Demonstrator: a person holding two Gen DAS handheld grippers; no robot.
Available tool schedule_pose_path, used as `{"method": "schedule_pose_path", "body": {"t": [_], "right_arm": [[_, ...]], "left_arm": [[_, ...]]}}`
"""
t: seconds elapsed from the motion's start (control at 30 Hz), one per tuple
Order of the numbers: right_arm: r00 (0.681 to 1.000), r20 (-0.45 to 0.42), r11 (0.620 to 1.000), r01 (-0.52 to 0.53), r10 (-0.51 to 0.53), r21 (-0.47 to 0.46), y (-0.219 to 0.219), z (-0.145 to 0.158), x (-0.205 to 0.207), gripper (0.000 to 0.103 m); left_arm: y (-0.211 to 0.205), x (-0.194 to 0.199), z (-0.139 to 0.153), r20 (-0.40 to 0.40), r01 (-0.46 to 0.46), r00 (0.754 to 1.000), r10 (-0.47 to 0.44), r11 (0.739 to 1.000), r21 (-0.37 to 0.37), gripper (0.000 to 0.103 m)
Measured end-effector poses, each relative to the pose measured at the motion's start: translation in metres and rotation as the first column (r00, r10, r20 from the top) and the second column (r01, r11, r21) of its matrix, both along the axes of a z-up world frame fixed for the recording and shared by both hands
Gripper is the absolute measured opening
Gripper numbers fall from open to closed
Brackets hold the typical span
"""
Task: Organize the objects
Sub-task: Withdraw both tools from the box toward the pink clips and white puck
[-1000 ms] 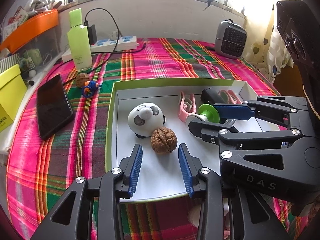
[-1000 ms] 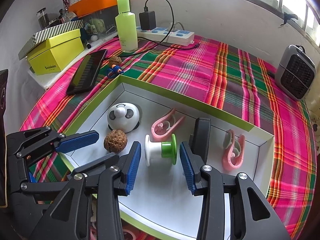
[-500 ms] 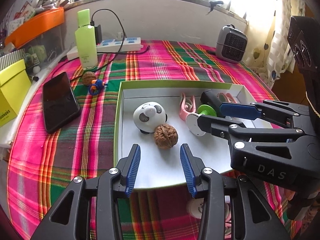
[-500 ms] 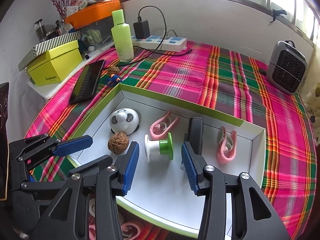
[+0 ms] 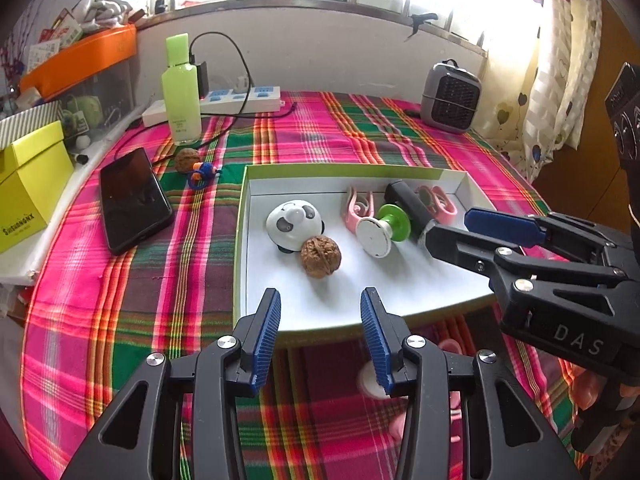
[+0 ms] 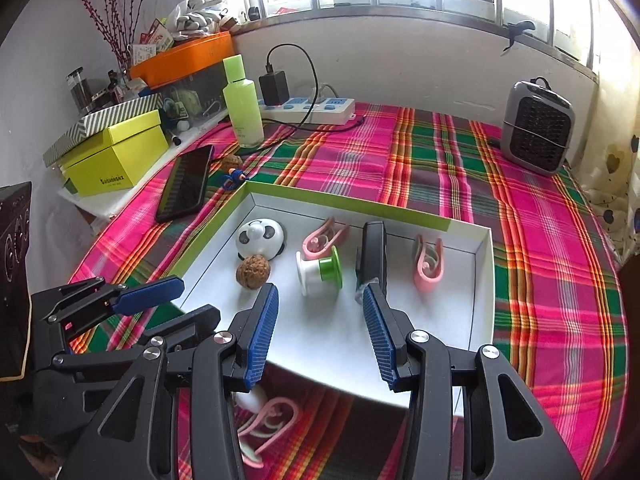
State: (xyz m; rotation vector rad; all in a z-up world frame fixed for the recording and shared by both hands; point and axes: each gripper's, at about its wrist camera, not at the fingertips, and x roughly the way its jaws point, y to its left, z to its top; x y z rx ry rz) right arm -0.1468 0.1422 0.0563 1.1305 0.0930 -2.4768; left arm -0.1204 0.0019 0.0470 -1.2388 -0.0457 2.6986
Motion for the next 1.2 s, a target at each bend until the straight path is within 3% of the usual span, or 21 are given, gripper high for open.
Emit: {"method": "schedule_pose_path", "body": {"t": [0.6,0.8,1.2], "right_arm": [[0.999,-0.034,1.0,0.002,-0.003,-0.011,0.014,-0.007,0.052,0.045],[0.999,-0.031,0.998,-0.019,0.018,-0.055,0.019,-0.014,0.064,0.045],[0.995,0.042,0.992,-0.087,0.091,-0.093,0.011,-0.037,0.084,0.045]], "left_arm": [[-0.001,0.034,0.0,0.0,0.006,1.0,-0.006,1.0,0.023,0.04],[-0.005,0.041,-0.003,0.005,0.0,1.0,0.0,0.999,0.036,0.04],[-0.017,0.048,-0.016,0.035,-0.037,0.999,0.035,0.998,0.052,0.04]]}}
